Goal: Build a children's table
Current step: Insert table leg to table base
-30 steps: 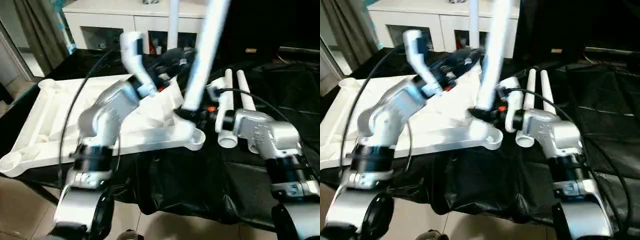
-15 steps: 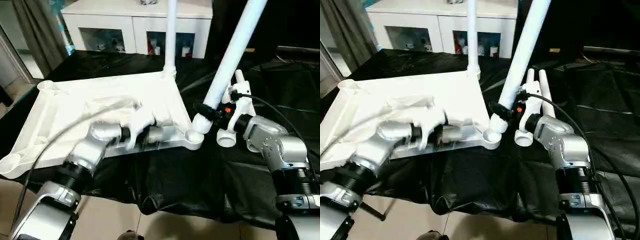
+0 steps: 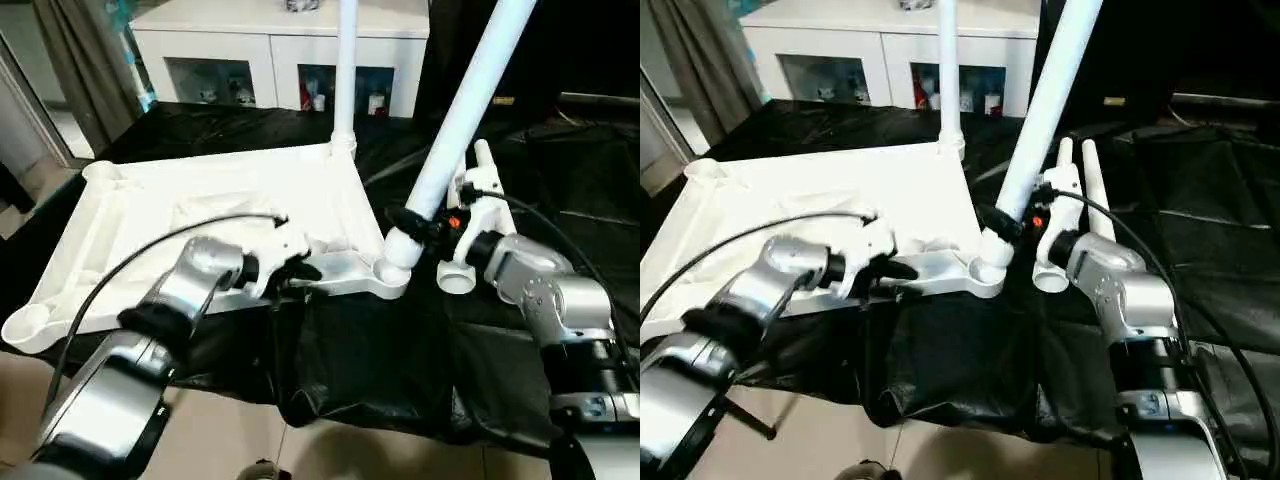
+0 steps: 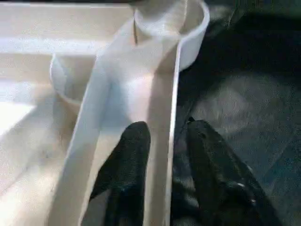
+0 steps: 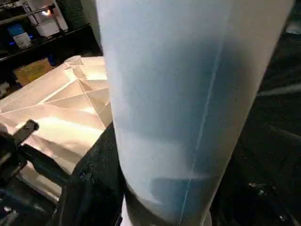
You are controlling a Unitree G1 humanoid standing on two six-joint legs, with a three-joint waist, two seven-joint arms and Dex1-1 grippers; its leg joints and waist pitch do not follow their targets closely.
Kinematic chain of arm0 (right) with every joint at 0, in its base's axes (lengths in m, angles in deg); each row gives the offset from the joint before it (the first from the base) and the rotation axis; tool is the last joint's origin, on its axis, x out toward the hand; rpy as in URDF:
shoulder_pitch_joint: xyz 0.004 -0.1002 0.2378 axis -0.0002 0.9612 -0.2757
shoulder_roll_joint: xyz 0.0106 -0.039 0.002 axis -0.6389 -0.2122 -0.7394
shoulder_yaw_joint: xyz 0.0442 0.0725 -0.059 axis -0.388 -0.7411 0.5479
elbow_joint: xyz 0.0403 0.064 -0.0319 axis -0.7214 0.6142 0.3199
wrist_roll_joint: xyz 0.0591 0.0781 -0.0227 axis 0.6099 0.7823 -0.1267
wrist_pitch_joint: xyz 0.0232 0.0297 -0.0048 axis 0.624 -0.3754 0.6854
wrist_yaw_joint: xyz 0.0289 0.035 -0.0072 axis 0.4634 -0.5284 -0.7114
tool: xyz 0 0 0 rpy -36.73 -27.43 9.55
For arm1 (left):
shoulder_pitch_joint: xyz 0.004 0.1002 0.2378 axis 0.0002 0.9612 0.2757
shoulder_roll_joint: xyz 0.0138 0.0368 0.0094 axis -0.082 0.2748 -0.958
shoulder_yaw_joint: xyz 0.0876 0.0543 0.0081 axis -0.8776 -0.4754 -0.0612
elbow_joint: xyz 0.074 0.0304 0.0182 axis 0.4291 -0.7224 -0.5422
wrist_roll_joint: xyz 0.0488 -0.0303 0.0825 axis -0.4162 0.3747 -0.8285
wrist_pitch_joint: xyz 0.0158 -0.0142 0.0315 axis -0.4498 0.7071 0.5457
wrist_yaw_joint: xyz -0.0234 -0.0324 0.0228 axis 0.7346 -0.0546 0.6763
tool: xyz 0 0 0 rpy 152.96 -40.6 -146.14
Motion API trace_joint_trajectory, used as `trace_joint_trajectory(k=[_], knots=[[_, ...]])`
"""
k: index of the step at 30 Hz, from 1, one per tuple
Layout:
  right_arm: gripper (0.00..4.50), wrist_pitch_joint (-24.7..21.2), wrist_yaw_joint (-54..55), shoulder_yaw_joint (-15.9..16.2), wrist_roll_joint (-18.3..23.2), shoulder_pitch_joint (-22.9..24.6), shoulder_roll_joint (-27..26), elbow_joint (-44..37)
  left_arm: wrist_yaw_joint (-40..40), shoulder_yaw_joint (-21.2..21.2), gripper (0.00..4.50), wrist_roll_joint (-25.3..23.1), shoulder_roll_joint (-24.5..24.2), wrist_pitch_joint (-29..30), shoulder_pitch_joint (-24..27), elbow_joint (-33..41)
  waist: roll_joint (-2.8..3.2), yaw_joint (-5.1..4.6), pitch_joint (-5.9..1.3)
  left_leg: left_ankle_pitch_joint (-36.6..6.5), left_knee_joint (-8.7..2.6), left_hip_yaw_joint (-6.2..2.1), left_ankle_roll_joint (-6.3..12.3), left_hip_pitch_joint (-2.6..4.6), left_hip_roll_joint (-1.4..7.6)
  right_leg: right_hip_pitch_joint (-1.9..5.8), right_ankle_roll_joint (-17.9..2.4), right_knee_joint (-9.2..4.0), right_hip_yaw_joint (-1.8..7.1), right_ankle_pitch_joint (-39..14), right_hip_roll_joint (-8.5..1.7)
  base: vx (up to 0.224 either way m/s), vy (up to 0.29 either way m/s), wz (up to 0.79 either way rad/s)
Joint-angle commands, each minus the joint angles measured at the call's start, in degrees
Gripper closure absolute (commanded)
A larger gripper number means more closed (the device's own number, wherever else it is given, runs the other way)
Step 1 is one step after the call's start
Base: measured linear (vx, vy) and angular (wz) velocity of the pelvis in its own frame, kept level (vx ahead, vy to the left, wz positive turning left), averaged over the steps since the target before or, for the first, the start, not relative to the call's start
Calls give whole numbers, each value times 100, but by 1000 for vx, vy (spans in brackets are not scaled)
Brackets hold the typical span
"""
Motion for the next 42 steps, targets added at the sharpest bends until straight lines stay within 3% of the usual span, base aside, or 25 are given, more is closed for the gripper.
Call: trace_joint_trajectory(k=[1, 3, 4, 14, 19, 24, 25, 27, 29, 30, 31, 33, 34, 35, 36, 38, 39, 40, 41, 42], knots=[[259, -2, -21, 5, -25, -17, 50, -201, 63, 110, 330, 40, 70, -87, -167, -253, -25, -19, -491, -1141, -362, -63, -27, 136, 142, 349, -1441, -413, 211, -192, -312, 0, 0, 0], [259, -8, -30, -15, -19, -13, 81, -208, 20, 78, 334, -54, 119, -179, -230, -416, -25, -11, -492, -1022, -349, -59, 59, 118, 134, 355, -1419, -426, 210, -239, -319, 0, 0, 0], [259, -13, -32, -18, -16, -6, 89, -218, 23, 79, 348, -98, 141, -217, -253, -489, 6, -6, -498, -941, -345, -68, 103, 109, 142, 356, -1393, -423, 207, -250, -317, 0, 0, 0], [259, -46, -61, 9, -10, -39, 151, -254, 27, 3, 447, -457, 210, -609, -340, -1024, 53, -31, -499, -1047, -360, -76, 112, 124, 158, 339, -1382, -447, 200, -321, -305, 0, 0, 0], [259, -19, -91, 22, -11, -98, 160, -192, 21, 26, 450, -506, 214, -662, -350, -1137, 48, -49, -505, -978, -353, -73, 161, 111, 153, 352, -1434, -427, 197, -150, -309, 0, 0, 0], [259, -57, -185, 125, -10, -127, 114, -192, 143, 215, 450, -441, 214, -664, -351, -1179, 48, -68, -492, -1101, -364, -69, 158, 117, 152, 346, -1442, -452, 195, -366, -313, 0, 0, 0], [259, -214, -396, 299, 23, -99, 148, -306, 247, 262, 450, -398, 165, -635, -271, -1071, -19, -55, -494, -1042, -364, -72, 195, 109, 151, 360, -1461, -434, 190, -359, -319, 0, 0, 0], [259, -412, -686, 532, 55, -42, 239, -473, 402, 247, 450, -369, 90, -563, -126, -872, 3, -73, -487, -1012, -370, -76, 242, 93, 164, 364, -1444, -439, 189, -382, -323, 0, 0, 0], [259, -608, -959, 775, 81, 26, 389, -674, 617, 203, 450, -318, -33, -366, 153, -426, -52, -88, -487, -951, -377, -67, 297, 103, 185, 351, -1479, -433, 197, -320, -322, 0, 0, 0], [259, -689, -1033, 835, 107, 42, 428, -741, 665, 192, 450, -284, -95, -247, 304, -168, -51, -83, -497, -874, -377, -78, 317, 96, 200, 365, -1498, -400, 196, -235, -331, 0, 0, 0], [259, -731, -1062, 866, 114, 43, 446, -769, 649, 188, 450, -266, -145, -185, 433, 57, -14, -94, -498, -793, -371, -73, 374, 91, 205, 336, -1501, -394, 197, -137, -325, 0, 0, 0], [259, -790, -1102, 909, 117, 39, 471, -798, 585, 201, 450, -242, -212, -59, 623, 402, -49, -112, -490, -849, -375, -54, 375, 104, 203, 316, -1503, -421, 200, -248, -321, 0, 0, 0], [260, -787, -1121, 943, 89, 26, 482, -793, 522, 220, 450, -218, -260, 83, 770, 689, -24, -111, -486, -882, -382, -58, 344, 109, 207, 306, -1487, -421, 201, -356, -321, 0, 0, 0], [260, -771, -1151, 982, 40, -3, 483, -749, 501, 234, 450, -211, -316, 237, 936, 1044, -100, -119, -476, -925, -393, -52, 318, 103, 211, 315, -1464, -425, 206, -481, -331, 0, 0, 0], [260, -759, -1172, 1006, 8, -22, 483, -717, 500, 242, 450, -207, -350, 341, 1038, 1270, -62, -134, -473, -943, -411, -63, 278, 103, 229, 307, -1419, -419, 209, -602, -342, 0, 0, 0], [260, -740, -1204, 1083, -69, -55, 486, -656, 492, 254, 450, -179, -417, 565, 1246, 1733, -65, -155, -463, -961, -413, -52, 253, 116, 220, 285, -1378, -443, 216, -733, -331, 0, 0, 0], [260, -748, -1229, 1130, -94, -74, 489, -625, 432, 271, 450, -171, -446, 703, 1348, 1965, -105, -164, -455, -964, -417, -49, 248, 111, 215, 288, -1344, -448, 221, -813, -327, 0, 0, 0], [260, -753, -1239, 1143, -98, -77, 489, -617, 416, 277, 450, -168, -452, 743, 1374, 2027, -88, -159, -460, -955, -415, -44, 244, 124, 217, 278, -1331, -453, 223, -830, -327, 0, 0, 0], [260, -780, -1288, 1208, -104, -108, 492, -579, 320, 308, 450, -161, -502, 933, 1483, 2316, -141, -163, -453, -940, -417, -39, 247, 116, 214, 278, -1316, -453, 227, -849, -324, 0, 0, 0], [260, -767, -1310, 1240, -116, -125, 490, -540, 286, 317, 450, -169, -530, 1002, 1534, 2449, -127, -158, -454, -920, -416, -44, 246, 114, 212, 279, -1304, -449, 226, -852, -324, 0, 0, 0]])
